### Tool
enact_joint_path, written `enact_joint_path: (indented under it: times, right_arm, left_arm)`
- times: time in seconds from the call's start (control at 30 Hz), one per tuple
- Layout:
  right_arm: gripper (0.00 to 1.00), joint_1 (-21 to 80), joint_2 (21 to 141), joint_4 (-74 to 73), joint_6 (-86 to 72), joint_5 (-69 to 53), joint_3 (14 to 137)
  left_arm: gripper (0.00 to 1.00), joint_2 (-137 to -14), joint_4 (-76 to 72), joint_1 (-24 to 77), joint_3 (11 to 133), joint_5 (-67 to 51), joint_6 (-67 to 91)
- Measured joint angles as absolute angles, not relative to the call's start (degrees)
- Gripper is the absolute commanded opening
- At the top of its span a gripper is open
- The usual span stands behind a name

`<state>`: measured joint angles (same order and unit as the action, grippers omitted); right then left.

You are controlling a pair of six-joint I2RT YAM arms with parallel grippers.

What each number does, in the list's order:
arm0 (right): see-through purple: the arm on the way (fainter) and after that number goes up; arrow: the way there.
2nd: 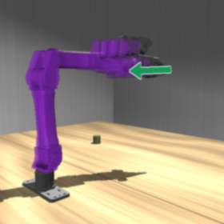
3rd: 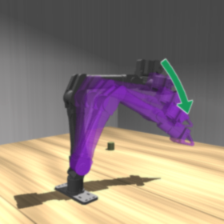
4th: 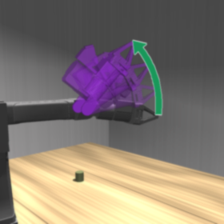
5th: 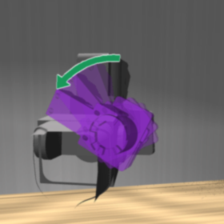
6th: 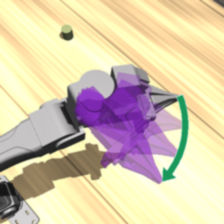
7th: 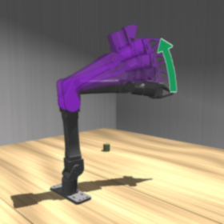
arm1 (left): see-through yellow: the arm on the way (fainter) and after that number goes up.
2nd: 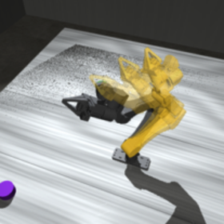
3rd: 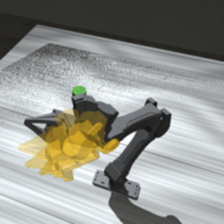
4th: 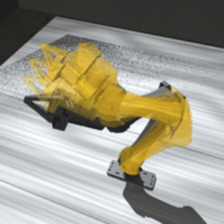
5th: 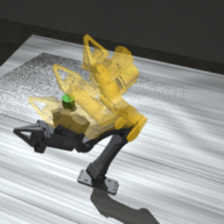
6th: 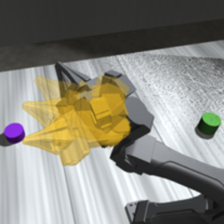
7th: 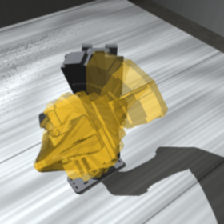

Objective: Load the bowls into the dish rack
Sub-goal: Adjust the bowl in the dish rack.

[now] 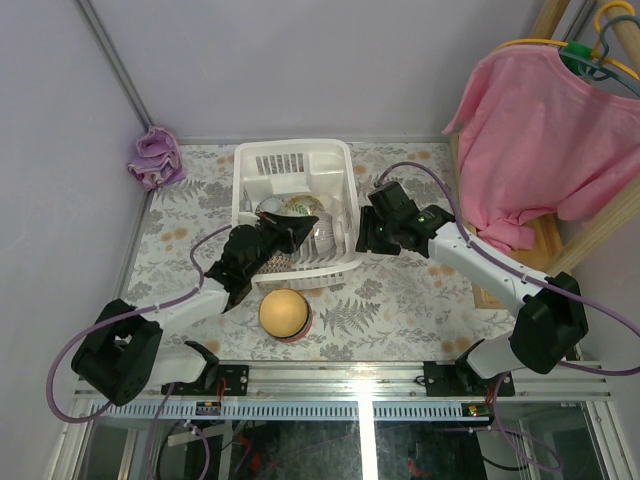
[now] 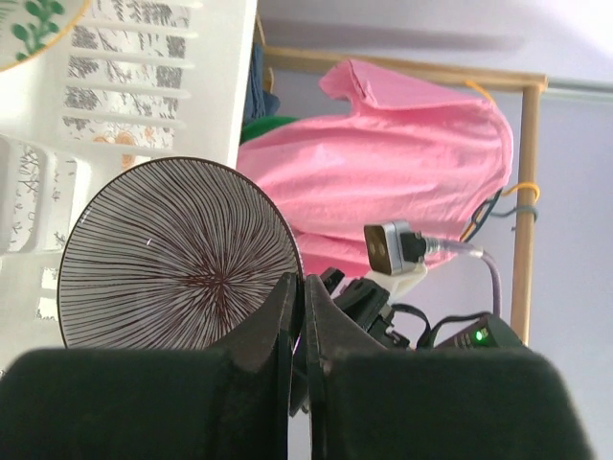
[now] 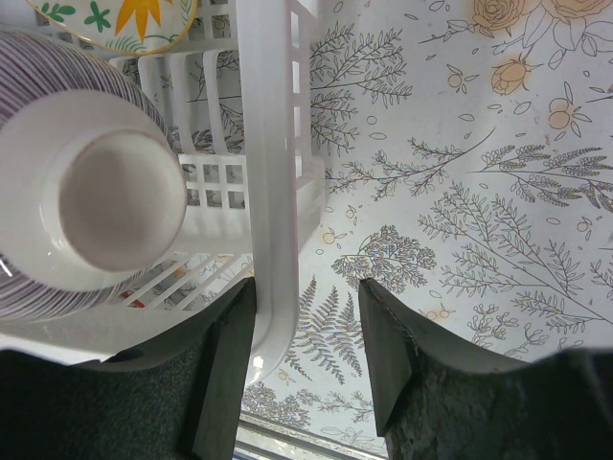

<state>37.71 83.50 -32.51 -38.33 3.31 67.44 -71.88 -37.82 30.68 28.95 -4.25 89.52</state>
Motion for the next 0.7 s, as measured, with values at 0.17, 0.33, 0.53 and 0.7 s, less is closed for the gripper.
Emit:
enact_joint_path:
  times: [0.17, 0.33, 0.53, 0.7]
  right_arm:
    - [0.54, 37.69, 83.50, -32.51, -38.33, 3.29, 67.44]
    - [0.54, 37.69, 83.50, -32.51, -38.33, 3.27, 67.44]
    - [0.54, 37.69, 83.50, -32.53, -38.30, 3.27, 67.48]
    - [0.54, 37.69, 83.50, -32.56, -38.11, 3.27, 67.53]
  left_arm:
    - [0.00, -72.66, -38.85, 32.51, 27.09, 1.85, 92.97]
    - [0.00, -76.29, -42.52, 34.61, 25.85, 5.21, 96.99]
    - [0.00, -79.00, -46.11, 36.86, 25.47, 7.38, 99.20]
    - [0.00, -79.11, -47.77, 37.91, 24.86, 8.32, 100.12]
